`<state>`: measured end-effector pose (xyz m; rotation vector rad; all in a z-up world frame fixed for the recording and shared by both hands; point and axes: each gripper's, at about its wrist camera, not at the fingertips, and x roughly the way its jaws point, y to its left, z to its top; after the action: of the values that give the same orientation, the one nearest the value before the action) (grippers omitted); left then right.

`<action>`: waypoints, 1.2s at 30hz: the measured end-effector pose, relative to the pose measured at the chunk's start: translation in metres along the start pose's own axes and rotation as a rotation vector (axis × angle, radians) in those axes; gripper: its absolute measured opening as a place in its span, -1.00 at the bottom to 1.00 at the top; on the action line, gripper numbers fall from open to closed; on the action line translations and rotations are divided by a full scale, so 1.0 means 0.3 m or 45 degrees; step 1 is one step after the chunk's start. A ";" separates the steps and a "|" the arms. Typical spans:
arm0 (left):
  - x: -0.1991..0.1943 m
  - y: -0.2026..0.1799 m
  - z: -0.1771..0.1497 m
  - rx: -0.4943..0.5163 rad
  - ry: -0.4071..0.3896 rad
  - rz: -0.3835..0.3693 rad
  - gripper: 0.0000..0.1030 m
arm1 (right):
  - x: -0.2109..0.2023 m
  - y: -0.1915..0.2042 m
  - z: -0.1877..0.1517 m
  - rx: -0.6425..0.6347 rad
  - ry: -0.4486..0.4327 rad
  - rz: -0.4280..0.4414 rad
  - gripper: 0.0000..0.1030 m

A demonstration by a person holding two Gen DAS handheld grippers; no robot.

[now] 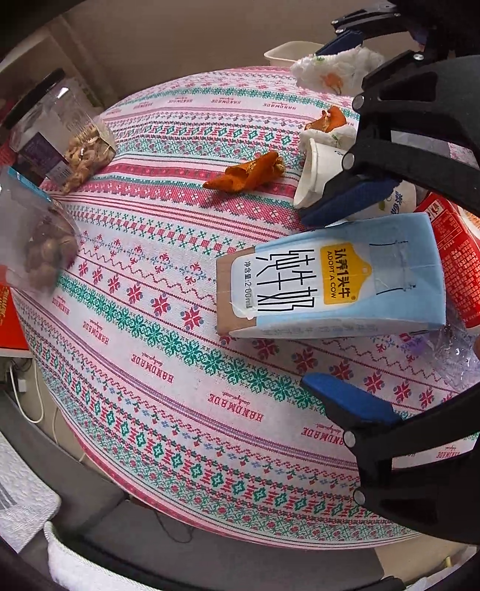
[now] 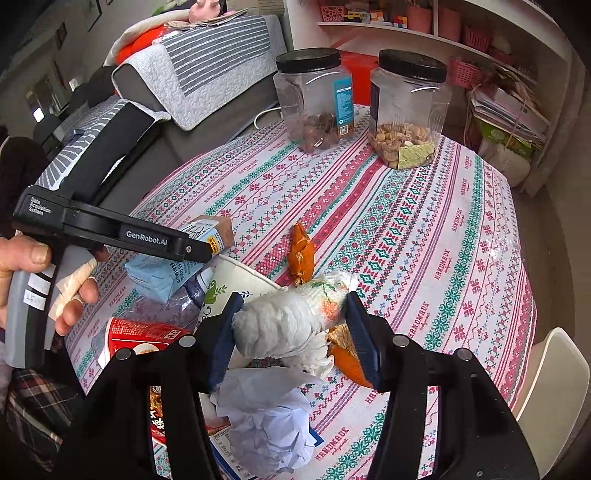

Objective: Collect trash
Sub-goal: 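Carry both items to the white bin and open the right gripper over it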

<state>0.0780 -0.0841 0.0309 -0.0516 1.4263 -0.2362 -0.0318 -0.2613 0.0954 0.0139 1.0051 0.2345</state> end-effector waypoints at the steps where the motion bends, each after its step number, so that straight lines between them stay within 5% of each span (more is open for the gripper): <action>1: -0.003 -0.008 -0.002 0.016 -0.007 -0.002 0.14 | -0.004 -0.003 0.000 -0.001 -0.005 -0.001 0.04; 10: -0.120 -0.035 -0.002 0.067 -0.217 -0.025 0.12 | -0.049 -0.022 0.019 0.034 -0.096 -0.011 0.05; 23: -0.345 -0.197 -0.115 0.223 -0.733 0.076 0.13 | -0.165 -0.063 0.006 0.078 -0.296 -0.148 0.05; 36: -0.376 -0.308 -0.225 0.192 -0.927 0.077 0.13 | -0.292 -0.115 -0.052 0.104 -0.416 -0.262 0.05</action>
<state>-0.0147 -0.1454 0.1470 0.0284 0.6827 -0.2415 -0.0833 -0.3142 0.1560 0.0219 0.6838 0.0009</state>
